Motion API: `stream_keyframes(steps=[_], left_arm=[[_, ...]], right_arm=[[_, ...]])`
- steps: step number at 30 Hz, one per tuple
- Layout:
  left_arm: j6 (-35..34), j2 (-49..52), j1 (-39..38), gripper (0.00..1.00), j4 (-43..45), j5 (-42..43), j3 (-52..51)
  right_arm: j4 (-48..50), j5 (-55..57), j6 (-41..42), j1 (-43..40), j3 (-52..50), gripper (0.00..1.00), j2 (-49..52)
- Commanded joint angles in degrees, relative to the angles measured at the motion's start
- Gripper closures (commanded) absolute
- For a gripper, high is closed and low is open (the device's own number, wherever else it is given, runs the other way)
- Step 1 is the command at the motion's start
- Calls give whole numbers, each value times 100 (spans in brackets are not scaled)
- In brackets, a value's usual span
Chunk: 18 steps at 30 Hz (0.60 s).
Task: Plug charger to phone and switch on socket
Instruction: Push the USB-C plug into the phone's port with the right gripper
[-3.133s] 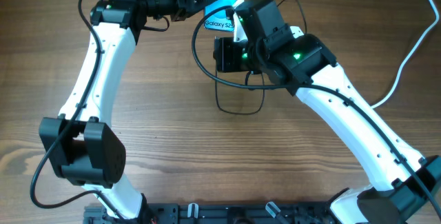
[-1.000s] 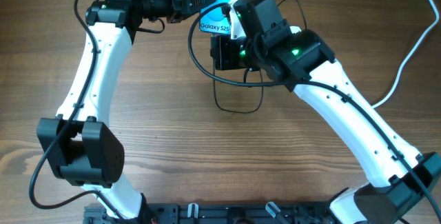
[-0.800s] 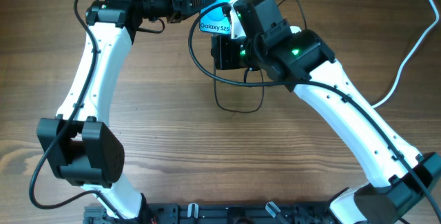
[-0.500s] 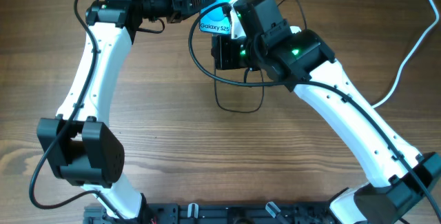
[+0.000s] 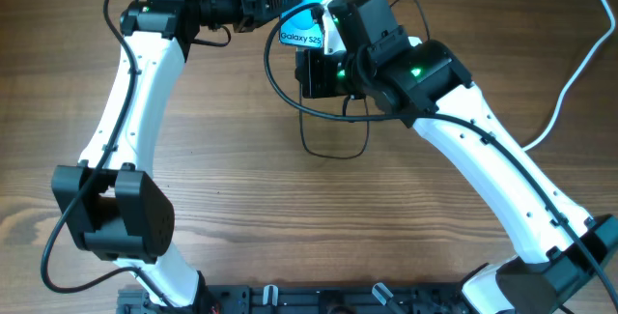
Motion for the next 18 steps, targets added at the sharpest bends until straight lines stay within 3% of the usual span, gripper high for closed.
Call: stream_keyframes(steps=[1, 18], left_arm=[[111, -114, 28, 96, 33, 52, 92], [2, -114, 28, 96, 57, 339, 92]], right_arm=[[24, 162, -72, -2, 160, 95, -83], [33, 247, 57, -2, 160, 95, -76]])
